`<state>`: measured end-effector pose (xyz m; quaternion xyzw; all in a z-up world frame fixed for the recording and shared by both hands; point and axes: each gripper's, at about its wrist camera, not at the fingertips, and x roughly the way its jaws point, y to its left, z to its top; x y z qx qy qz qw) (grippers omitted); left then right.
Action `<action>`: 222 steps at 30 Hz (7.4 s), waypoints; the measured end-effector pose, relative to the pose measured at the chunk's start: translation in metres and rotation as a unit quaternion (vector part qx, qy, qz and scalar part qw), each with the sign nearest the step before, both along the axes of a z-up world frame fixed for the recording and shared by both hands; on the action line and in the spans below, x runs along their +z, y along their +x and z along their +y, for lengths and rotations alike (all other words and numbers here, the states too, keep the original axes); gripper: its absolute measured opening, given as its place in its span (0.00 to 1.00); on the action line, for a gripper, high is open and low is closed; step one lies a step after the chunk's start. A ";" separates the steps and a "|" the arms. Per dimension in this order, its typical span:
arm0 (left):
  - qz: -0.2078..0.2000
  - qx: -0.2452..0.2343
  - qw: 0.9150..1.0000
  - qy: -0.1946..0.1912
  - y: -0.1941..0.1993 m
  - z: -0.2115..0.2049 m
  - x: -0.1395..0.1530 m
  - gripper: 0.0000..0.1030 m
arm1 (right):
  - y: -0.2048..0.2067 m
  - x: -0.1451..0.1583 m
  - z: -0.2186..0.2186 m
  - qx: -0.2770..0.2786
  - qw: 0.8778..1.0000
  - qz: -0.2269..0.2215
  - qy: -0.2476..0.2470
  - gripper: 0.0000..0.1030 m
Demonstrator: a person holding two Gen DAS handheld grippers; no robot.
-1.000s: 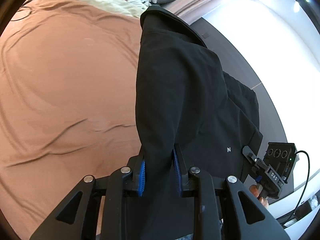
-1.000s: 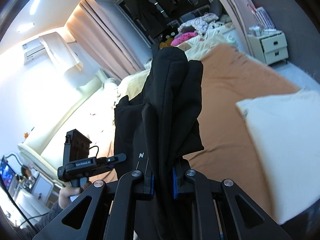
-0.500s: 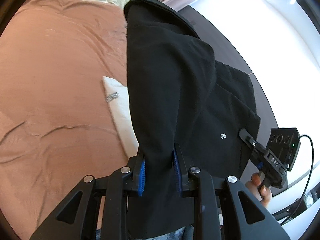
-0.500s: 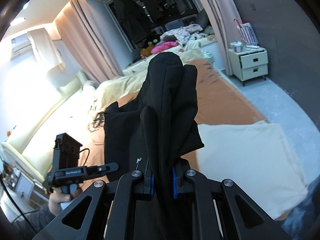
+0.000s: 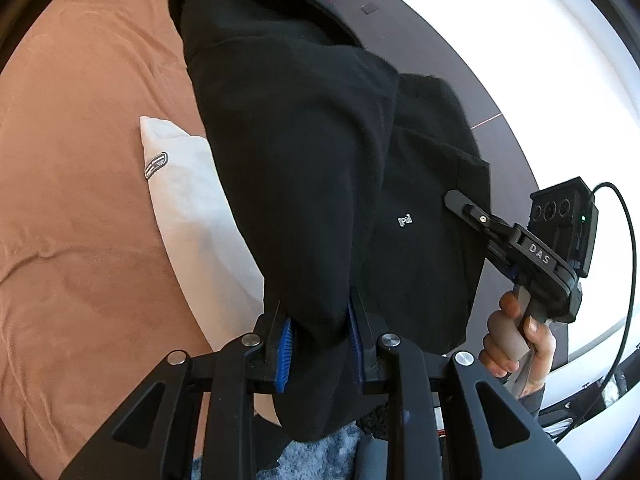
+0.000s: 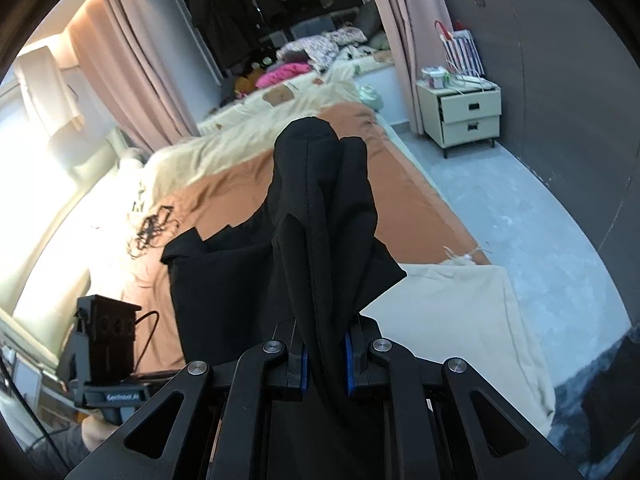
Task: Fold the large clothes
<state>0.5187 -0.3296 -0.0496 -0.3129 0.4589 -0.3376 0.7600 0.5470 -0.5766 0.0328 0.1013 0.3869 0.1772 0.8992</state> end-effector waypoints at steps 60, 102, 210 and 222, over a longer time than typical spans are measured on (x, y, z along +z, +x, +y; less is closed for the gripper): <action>-0.015 -0.059 0.979 0.196 0.044 -0.070 -0.026 0.31 | -0.121 -0.227 -0.087 -0.299 0.922 0.054 0.240 0.14; -0.228 0.035 0.943 0.241 -0.177 0.105 0.100 0.92 | -0.256 -0.067 0.059 -0.276 0.961 -0.026 0.021 0.93; -0.318 0.287 0.853 0.297 -0.533 0.269 0.060 0.99 | -0.487 -0.066 0.255 -0.067 0.982 -0.153 -0.089 0.93; -0.324 0.282 0.857 0.285 -0.536 0.273 0.060 0.99 | -0.487 -0.065 0.249 -0.071 0.982 -0.157 -0.082 0.93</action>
